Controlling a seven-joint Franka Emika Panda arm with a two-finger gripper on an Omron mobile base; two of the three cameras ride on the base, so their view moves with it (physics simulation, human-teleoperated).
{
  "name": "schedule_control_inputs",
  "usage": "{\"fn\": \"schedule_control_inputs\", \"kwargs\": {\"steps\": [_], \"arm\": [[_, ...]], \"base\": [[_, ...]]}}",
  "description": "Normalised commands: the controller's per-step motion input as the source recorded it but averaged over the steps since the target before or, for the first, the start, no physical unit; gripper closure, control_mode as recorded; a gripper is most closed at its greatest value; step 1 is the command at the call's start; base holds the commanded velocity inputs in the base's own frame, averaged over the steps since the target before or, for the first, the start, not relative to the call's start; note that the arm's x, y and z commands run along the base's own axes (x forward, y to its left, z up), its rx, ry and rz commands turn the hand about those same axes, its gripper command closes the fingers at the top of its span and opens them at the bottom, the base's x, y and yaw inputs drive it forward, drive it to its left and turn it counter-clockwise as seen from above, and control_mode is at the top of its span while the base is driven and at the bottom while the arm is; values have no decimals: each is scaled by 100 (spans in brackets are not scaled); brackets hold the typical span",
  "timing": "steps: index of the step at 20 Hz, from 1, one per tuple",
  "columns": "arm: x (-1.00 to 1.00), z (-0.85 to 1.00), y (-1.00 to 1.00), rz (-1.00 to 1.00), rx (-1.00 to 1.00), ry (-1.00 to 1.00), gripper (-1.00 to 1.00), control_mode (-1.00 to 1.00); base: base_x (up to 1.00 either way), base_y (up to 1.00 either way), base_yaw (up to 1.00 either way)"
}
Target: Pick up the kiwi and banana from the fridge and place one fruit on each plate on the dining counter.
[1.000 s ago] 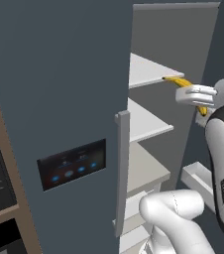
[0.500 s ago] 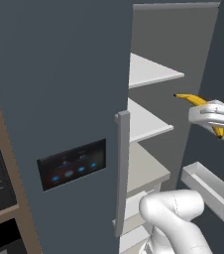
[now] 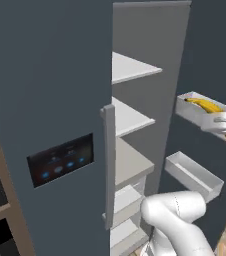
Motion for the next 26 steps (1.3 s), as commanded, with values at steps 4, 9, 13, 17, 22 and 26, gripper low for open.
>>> {"fn": "schedule_control_inputs", "kwargs": {"steps": [4,9,13,17,22,26], "arm": [[0,0,0,0,0,0,100,100],[0,0,0,0,0,0,100,100],[0,0,0,0,0,0,100,100],[0,0,0,0,0,0,100,100],[0,0,0,0,0,0,100,100],[0,0,0,0,0,0,100,100]], "base": [[-76,23,-61],[-80,13,-73],[-48,3,-88],[-28,0,-95],[-4,-10,-92],[38,-20,-78]]}}
